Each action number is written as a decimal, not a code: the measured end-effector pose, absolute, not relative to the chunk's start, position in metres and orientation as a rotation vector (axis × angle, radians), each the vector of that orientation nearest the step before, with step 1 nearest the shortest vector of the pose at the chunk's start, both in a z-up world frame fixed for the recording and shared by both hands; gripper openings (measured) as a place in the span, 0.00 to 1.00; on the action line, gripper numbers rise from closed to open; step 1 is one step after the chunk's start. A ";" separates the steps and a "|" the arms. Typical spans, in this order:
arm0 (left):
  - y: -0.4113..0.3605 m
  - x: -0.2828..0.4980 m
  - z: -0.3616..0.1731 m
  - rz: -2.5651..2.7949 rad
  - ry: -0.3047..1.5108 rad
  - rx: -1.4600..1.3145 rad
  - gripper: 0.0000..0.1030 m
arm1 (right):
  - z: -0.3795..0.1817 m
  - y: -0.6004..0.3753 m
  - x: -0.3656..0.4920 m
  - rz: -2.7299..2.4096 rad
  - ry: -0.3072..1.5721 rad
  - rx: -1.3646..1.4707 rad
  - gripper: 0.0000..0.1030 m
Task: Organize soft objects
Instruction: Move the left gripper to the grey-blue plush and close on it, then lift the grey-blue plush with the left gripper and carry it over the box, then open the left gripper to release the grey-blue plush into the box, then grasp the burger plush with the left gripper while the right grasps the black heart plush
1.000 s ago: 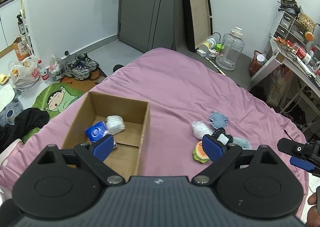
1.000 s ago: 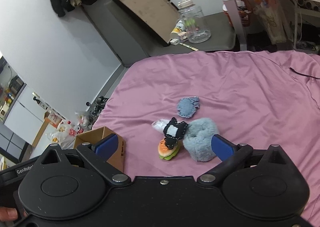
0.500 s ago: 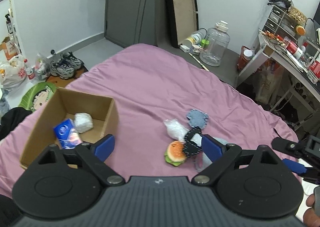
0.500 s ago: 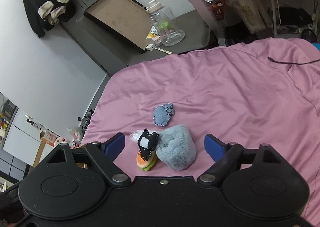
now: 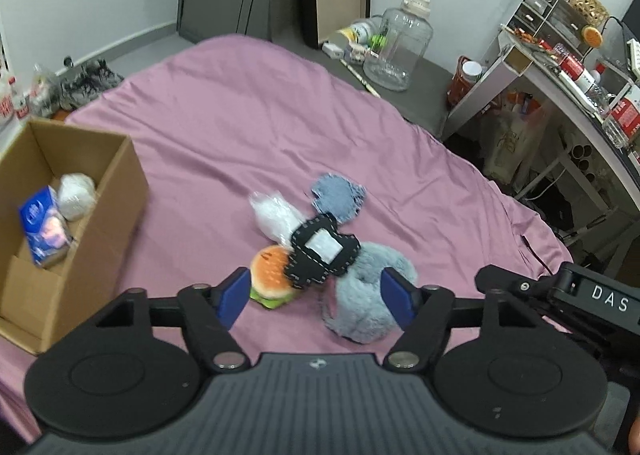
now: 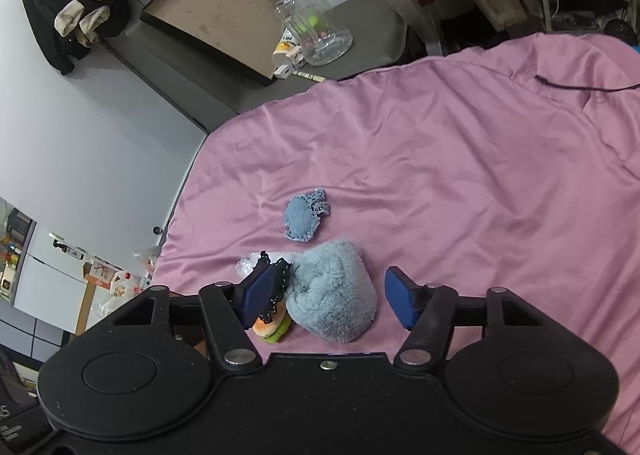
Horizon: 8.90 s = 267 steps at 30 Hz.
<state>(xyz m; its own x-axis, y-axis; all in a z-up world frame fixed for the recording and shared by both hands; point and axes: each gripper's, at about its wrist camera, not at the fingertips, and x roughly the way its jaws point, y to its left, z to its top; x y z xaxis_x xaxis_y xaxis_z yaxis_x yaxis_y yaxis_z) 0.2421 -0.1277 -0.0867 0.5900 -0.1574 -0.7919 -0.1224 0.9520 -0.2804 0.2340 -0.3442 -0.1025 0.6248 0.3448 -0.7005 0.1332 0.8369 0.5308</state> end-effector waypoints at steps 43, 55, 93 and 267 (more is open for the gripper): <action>-0.157 0.270 -0.160 0.131 0.966 -0.626 0.19 | -0.171 -0.334 0.295 0.218 1.051 0.635 0.23; -0.160 0.267 -0.134 0.037 0.933 -0.627 0.18 | -0.147 -0.347 0.272 0.184 0.955 0.671 0.22; -0.040 0.219 -0.056 0.019 0.781 -0.598 0.17 | -0.074 -0.228 0.228 0.385 0.763 0.588 0.21; -0.089 0.303 -0.191 0.116 1.123 -0.584 0.43 | -0.177 -0.288 0.314 0.171 1.133 0.678 0.45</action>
<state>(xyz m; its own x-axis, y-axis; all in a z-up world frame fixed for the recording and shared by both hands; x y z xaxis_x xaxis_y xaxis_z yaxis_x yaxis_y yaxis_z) 0.3033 -0.0886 -0.1909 0.4443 -0.1990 -0.8735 -0.3728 0.8456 -0.3822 0.3144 -0.2883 -0.1768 0.4348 0.4555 -0.7768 0.2061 0.7894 0.5782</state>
